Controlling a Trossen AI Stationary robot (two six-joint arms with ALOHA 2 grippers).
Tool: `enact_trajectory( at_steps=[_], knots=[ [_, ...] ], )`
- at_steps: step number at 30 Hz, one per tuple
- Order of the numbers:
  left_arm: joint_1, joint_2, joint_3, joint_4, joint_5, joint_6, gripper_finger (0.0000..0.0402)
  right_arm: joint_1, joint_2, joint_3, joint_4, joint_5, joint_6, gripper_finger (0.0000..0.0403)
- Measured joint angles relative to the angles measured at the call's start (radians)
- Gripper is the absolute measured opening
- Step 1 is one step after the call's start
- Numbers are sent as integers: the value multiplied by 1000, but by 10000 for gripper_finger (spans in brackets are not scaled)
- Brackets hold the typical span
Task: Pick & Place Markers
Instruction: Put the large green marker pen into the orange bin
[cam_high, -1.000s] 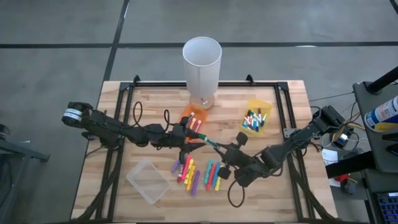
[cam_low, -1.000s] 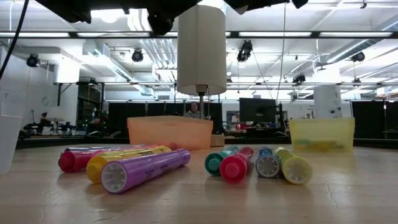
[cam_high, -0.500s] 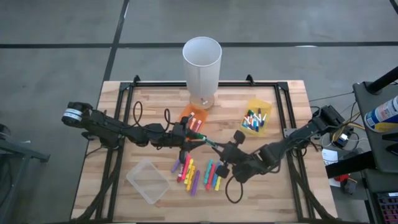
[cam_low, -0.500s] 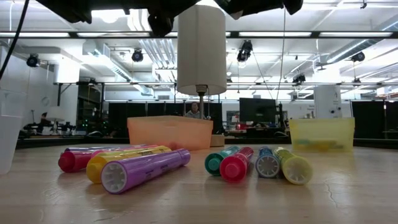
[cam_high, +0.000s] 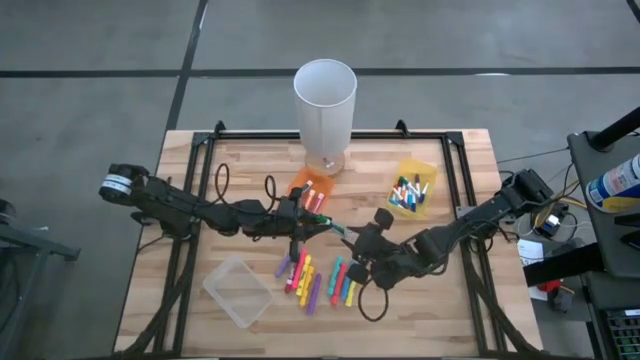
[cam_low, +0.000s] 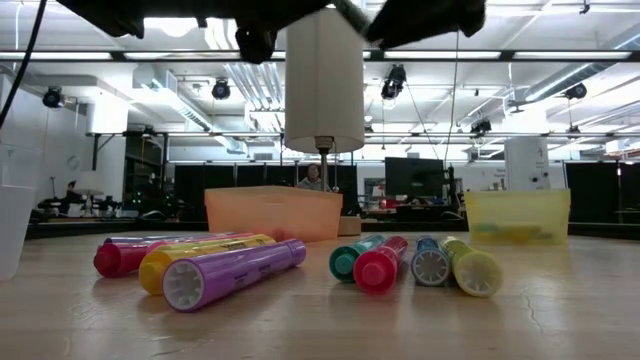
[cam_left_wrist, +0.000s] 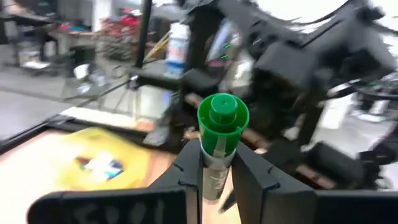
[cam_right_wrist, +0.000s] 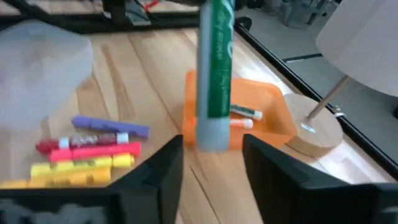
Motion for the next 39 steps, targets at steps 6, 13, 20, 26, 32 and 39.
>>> enact_trajectory(
  at_steps=[6,13,20,26,32,39],
  knots=[
    [1,-18,15,-163,-216,-6,50,34,-8,0,-167,-29,72,210],
    [20,-34,59,-459,-522,-117,50,44,-8,-7,-290,-29,241,227],
    [83,-25,75,-640,-550,-233,50,44,-8,-47,-283,-30,297,228],
    [136,5,73,-706,-550,-262,55,44,-8,-83,-279,-31,361,228],
    [182,29,60,-743,-528,-314,65,43,-8,-89,-276,-31,371,228],
    [194,31,58,-745,-514,-317,68,43,-8,-89,-275,-30,371,228]
  ],
)
